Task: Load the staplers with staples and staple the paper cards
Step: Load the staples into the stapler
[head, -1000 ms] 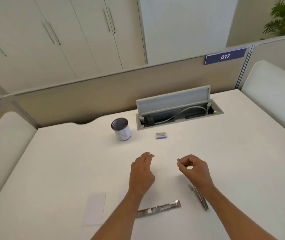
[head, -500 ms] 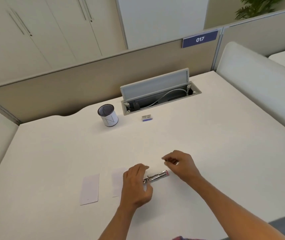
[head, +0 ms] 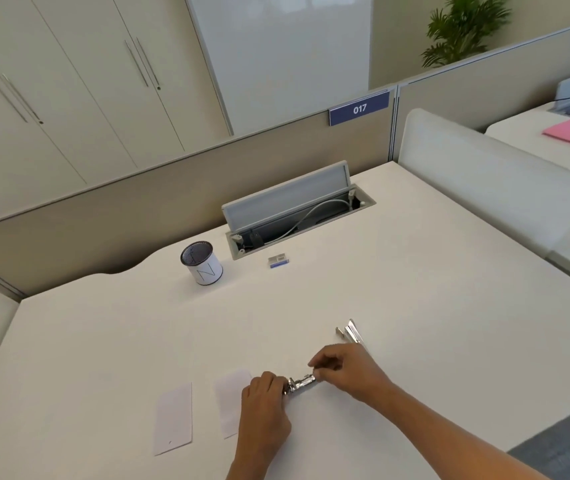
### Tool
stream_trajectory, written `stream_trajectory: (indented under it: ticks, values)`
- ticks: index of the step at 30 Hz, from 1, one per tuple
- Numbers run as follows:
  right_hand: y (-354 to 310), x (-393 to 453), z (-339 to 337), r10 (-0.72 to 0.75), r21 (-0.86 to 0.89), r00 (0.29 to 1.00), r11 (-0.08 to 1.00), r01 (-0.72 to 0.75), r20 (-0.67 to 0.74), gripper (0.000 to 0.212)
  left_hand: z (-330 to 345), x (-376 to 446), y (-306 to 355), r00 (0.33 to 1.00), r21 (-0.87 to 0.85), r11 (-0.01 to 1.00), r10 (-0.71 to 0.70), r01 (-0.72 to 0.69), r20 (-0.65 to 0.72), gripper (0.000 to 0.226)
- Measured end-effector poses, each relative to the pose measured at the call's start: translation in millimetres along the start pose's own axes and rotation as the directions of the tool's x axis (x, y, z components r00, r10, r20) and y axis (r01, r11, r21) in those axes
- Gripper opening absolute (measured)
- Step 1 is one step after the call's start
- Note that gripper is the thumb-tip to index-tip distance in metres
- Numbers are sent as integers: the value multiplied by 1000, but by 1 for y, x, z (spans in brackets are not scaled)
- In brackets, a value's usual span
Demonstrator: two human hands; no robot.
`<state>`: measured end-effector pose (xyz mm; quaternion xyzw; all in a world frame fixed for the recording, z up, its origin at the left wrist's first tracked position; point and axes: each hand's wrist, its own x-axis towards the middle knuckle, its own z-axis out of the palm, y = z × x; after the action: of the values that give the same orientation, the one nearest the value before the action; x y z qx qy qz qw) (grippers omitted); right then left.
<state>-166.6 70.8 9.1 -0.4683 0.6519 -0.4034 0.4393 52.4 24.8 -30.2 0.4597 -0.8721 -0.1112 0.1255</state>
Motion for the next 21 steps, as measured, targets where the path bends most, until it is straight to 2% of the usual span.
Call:
stream_trajectory:
  ticks: [3,6,11,13,17,21]
  values:
    - [-6,-4,-2,13,146,999,989,-8,-30,15,-4,1,3,1000,-70,997,17,-18,-14,41]
    - [-17,-7,-7,-69,138,997,988,73,-36,17,-15,1,10,997,-148,987,51,-59,-59,34]
    - [-36,-12,-17,-148,168,988,974,154,-48,21,-38,-3,28,977,-158,978,110,-139,-181,33]
    - [-45,-14,-20,-156,189,985,968,167,-71,17,-49,-4,35,965,-155,973,134,-172,-226,38]
    - [-63,-16,-28,-195,172,975,962,211,-105,16,-65,-3,42,940,-121,957,229,-265,-252,63]
    - [-76,-18,-35,-286,32,957,957,288,-53,18,-73,0,44,915,-129,939,269,-318,-300,68]
